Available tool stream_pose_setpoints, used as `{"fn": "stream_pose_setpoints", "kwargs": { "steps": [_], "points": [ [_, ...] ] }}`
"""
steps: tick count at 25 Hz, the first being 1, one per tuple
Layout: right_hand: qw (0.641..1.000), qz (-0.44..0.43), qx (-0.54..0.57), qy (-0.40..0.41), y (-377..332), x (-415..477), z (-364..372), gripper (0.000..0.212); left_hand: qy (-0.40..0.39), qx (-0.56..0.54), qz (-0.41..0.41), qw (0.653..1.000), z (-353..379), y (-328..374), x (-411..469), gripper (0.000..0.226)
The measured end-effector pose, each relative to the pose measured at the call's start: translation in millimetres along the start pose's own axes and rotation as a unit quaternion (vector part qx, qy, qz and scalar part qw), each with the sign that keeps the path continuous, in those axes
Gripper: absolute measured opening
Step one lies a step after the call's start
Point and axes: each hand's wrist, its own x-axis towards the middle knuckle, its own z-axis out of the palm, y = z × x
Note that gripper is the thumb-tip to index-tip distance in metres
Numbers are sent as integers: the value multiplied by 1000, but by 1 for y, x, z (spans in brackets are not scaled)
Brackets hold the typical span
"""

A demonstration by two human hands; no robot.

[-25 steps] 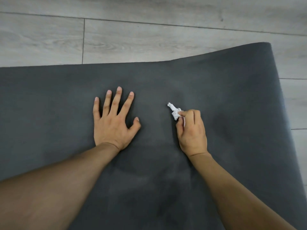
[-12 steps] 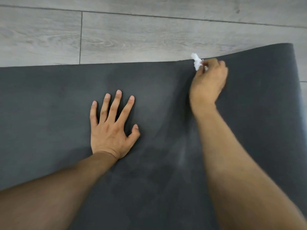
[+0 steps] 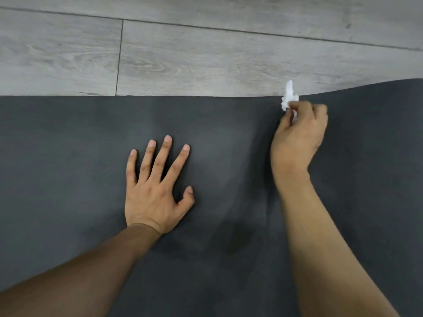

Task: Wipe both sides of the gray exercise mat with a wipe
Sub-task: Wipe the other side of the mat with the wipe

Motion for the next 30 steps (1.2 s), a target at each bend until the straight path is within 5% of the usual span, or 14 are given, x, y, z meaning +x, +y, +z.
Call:
{"fn": "stream_pose_setpoints", "kwargs": {
  "steps": [4,6,10,12,17,23,30],
  "points": [
    [952,-249,113,-140,-106,-88,32,19,-1,0,1,1000,2,-2,0,74],
    [931,-322,92,-141,-100,-89,28,16,-6,1,3,1000,3,-2,0,74],
    [993,-114,3,-19,-6,-38,0,12,-26,13,-3,1000,0,1,1,80],
    [997,-59,32,-25,-6,-61,-8,14,-39,11,-9,999,-1,2,2,80],
    [966,-221,71,-111,-52,-150,-3,15,-36,-6,4,999,-1,-2,-2,75],
    [979,-190,11,-71,-58,-150,8,14,-13,-150,33,988,-9,-30,-29,64],
    [981,-181,48,-46,-54,-153,10,16,-46,-33,40,998,-1,-34,-84,73]
  ]
}}
